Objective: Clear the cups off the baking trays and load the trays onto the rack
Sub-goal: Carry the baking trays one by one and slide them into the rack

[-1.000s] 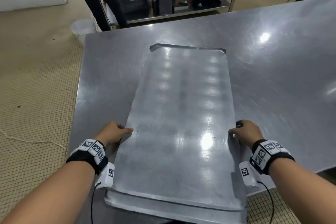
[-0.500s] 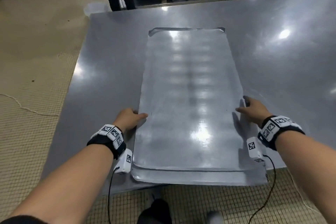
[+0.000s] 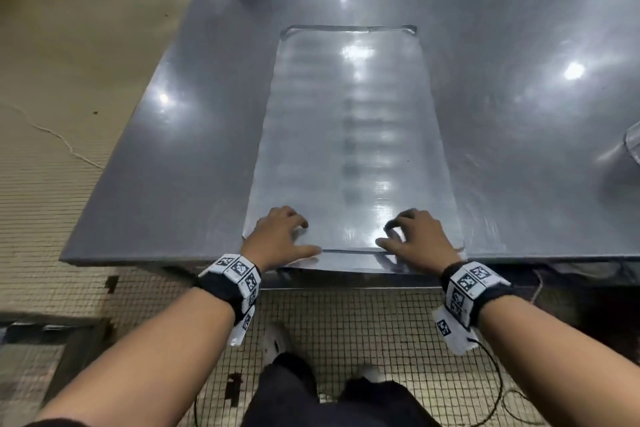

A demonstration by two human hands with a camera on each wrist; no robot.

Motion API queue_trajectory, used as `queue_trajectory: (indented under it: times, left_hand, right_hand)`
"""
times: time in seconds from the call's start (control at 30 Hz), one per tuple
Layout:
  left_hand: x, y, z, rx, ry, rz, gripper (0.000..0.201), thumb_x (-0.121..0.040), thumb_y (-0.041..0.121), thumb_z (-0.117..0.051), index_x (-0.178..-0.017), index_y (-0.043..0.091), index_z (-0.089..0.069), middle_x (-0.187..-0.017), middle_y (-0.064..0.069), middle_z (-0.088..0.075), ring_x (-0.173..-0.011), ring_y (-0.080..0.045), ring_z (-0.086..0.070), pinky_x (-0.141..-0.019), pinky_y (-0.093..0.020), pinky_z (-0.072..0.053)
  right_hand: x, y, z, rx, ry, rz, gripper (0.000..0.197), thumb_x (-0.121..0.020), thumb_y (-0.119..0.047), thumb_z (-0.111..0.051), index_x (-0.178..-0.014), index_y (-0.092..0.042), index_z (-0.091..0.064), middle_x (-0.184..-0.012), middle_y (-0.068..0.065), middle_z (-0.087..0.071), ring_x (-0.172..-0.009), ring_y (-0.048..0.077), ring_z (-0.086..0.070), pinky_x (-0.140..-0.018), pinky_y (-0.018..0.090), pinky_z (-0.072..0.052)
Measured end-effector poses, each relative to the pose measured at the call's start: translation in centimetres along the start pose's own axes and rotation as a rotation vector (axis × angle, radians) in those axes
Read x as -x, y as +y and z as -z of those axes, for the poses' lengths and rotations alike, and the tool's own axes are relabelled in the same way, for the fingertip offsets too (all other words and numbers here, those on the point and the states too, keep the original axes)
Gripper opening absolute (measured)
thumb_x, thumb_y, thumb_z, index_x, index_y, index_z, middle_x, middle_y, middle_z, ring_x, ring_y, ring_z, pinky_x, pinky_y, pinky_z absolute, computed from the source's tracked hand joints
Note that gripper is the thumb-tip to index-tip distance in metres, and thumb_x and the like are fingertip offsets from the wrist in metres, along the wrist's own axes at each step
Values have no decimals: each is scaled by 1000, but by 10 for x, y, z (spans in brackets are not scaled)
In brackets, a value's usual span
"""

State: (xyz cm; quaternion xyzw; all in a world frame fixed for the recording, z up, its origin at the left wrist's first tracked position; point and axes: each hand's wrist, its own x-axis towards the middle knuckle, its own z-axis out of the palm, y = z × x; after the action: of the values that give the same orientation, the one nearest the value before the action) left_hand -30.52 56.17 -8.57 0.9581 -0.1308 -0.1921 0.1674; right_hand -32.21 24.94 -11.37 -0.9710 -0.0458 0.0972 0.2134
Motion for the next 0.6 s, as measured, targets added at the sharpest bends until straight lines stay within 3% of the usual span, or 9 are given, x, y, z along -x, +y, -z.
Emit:
queue_trajectory:
  times: [0.07, 0.13, 0.23, 0.33, 0.43, 0.6]
  left_hand:
    - [16, 12, -7, -58, -51, -22, 68, -71, 78, -68, -119, 29, -63, -123, 7, -53, -117, -16, -47, -102, -42, -42]
    - [26, 14, -14, -62, -42, -13, 68, -72, 73, -71, -122, 28, -61, -123, 7, -51, -115, -15, -45, -102, -39, -41]
    - [32, 10, -22, -45, 53, -20, 58, -78, 62, -73, -121, 25, -60, -121, 6, -52, -111, -13, -45, -101, -37, -43]
    - [35, 7, -28, -53, 70, -26, 45, -82, 60, -70, -108, 25, -60, -109, 8, -53, -99, -11, -46, -91, -33, -46]
    - [39, 7, -36, -52, 110, -15, 36, -83, 60, -68, -95, 28, -56, -98, 10, -52, -92, -12, -48, -80, -30, -43]
    - [42, 9, -40, -52, 159, 0, 33, -85, 58, -68, -90, 29, -54, -93, 10, -51, -89, -12, -47, -77, -29, -43]
  right_hand:
    - [22, -1, -7, 14, -35, 51, 70, -67, -88, -55, -109, -35, -72, -114, -8, -61, -106, 12, -52, -91, 36, -47]
    - [39, 0, -13, 11, -41, 78, 76, -64, -90, -53, -116, -36, -69, -113, -11, -58, -105, 8, -46, -93, 34, -44]
    - [51, 0, -19, 0, 5, 75, 63, -73, -74, -66, -122, -35, -67, -118, -10, -57, -107, 7, -42, -96, 34, -40]
    - [53, -1, -24, -44, 46, 57, 41, -79, -61, -71, -109, -34, -72, -109, -10, -61, -100, 6, -45, -93, 36, -43]
    - [59, -1, -32, -62, 83, 28, 31, -80, -60, -72, -99, -36, -73, -101, -13, -61, -97, 8, -50, -89, 36, -42]
    - [62, -5, -31, -68, 92, -4, 27, -82, -60, -70, -96, -37, -72, -99, -14, -60, -96, 9, -50, -87, 35, -40]
